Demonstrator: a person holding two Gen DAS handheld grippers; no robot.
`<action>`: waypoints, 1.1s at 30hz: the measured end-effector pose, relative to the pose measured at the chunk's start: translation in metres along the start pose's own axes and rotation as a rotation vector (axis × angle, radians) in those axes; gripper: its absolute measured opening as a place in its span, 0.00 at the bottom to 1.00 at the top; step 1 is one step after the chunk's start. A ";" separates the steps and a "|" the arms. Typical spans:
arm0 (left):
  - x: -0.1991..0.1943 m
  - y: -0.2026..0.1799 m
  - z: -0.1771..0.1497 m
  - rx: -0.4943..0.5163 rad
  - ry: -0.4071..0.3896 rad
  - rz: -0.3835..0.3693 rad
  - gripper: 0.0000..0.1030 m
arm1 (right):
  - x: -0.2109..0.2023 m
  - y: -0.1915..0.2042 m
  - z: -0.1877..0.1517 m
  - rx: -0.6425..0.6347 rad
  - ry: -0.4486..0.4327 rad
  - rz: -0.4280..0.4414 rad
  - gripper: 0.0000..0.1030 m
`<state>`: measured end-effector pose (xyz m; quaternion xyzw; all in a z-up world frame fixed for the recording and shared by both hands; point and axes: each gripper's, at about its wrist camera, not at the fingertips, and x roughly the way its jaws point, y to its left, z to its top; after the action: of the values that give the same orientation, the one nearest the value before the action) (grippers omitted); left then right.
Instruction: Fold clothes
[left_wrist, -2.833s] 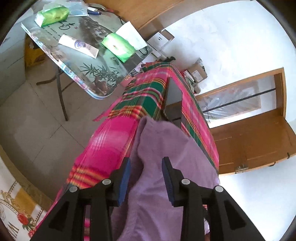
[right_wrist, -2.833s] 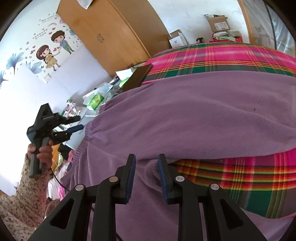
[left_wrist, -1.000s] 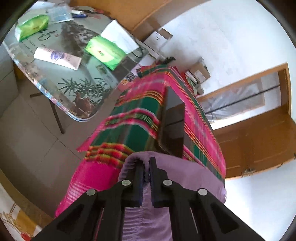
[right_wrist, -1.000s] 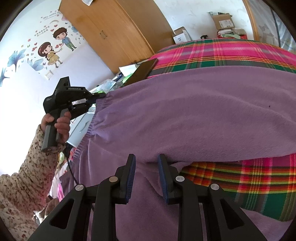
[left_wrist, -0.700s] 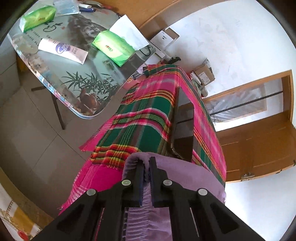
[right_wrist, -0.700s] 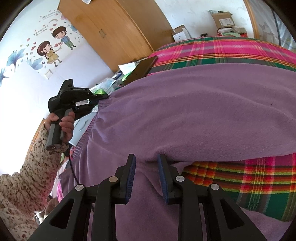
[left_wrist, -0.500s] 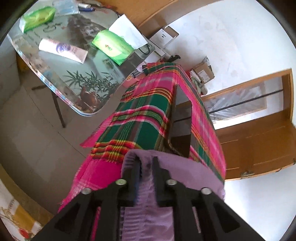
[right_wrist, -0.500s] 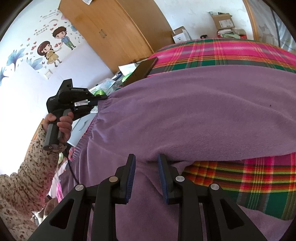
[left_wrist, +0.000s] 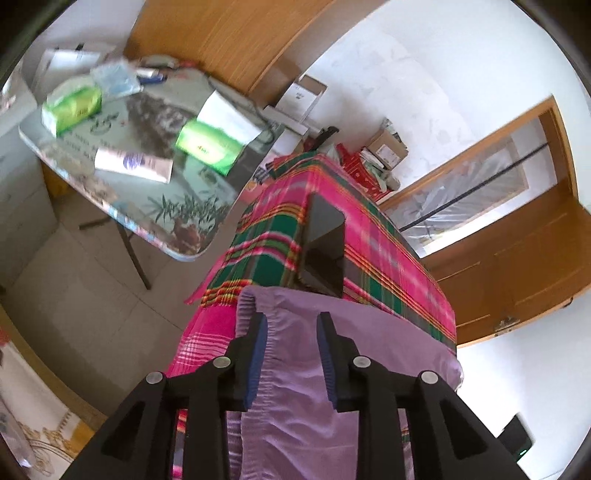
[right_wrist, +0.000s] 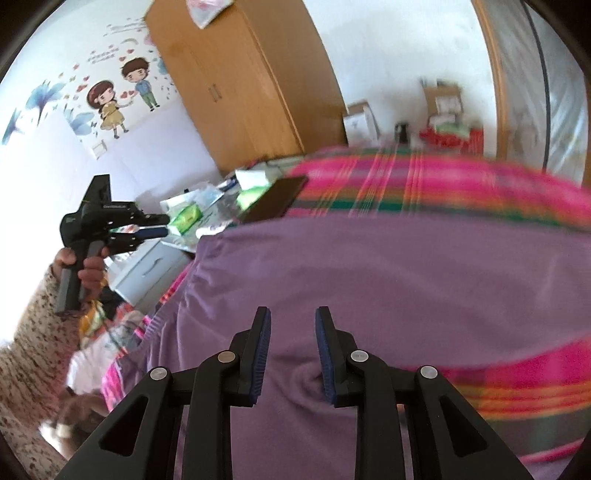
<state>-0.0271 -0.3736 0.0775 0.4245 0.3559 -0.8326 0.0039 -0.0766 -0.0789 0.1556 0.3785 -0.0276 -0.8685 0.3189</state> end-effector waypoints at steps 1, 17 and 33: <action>-0.004 -0.007 0.001 0.022 0.003 0.010 0.28 | -0.005 0.001 0.007 -0.024 0.001 -0.011 0.26; 0.052 -0.077 0.017 0.281 0.133 0.175 0.29 | 0.033 -0.007 0.108 -0.256 0.026 0.003 0.41; 0.121 -0.057 0.017 0.422 0.186 0.308 0.29 | 0.175 -0.037 0.108 -0.340 0.201 0.002 0.41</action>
<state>-0.1340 -0.3053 0.0319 0.5395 0.1050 -0.8354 0.0092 -0.2588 -0.1707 0.1095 0.4042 0.1511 -0.8182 0.3800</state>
